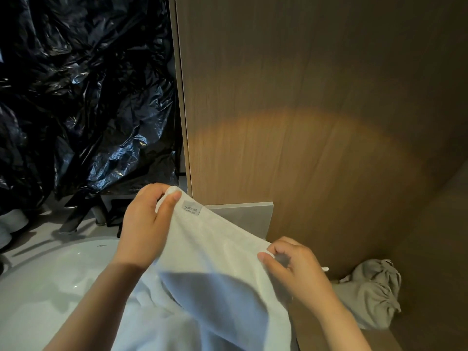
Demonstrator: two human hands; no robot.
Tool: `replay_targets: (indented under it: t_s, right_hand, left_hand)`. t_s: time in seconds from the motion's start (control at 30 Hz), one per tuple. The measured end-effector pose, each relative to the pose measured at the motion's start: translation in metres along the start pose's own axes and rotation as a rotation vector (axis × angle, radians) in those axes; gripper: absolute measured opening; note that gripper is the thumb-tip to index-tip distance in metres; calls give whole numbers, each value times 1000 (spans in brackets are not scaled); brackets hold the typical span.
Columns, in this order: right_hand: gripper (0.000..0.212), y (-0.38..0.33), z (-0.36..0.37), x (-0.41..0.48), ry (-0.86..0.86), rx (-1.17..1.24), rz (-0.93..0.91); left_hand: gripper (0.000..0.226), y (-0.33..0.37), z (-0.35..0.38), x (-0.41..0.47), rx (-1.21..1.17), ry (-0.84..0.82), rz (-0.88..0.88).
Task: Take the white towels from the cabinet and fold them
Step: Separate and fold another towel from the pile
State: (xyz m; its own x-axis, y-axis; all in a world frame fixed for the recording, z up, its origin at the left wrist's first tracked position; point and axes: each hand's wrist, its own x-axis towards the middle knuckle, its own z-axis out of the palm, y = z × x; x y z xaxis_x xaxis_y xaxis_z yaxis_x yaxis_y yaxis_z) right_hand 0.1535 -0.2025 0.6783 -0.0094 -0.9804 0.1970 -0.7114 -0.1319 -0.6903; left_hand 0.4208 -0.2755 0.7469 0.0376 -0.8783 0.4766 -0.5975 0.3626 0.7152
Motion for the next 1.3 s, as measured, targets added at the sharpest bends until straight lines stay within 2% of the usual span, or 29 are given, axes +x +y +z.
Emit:
replay_targets:
  t_s: [0.23,0.4,0.73,0.97,1.13,1.3]
  right_hand:
    - [49,-3,-7,1,75,-135,6]
    - [47,3,-11,1,117,-143,-22]
    - [40,16,-26,-7,116,-211,86]
    - [52,29,-41,-11,178,-251,120]
    - [40,38,-36,-12,189,-198,117]
    - [13,54,-34,-17,123,-82,151]
  left_hand:
    - [14,-16,5,3,9,11,-76]
    - [15,-18,6,2,2,26,-74]
    - [14,-28,10,2,14,50,-85]
    - [15,-39,10,6,9,63,-104]
    - [15,-42,11,6,2,56,-117]
    - [17,-49,11,4,20,36,-110]
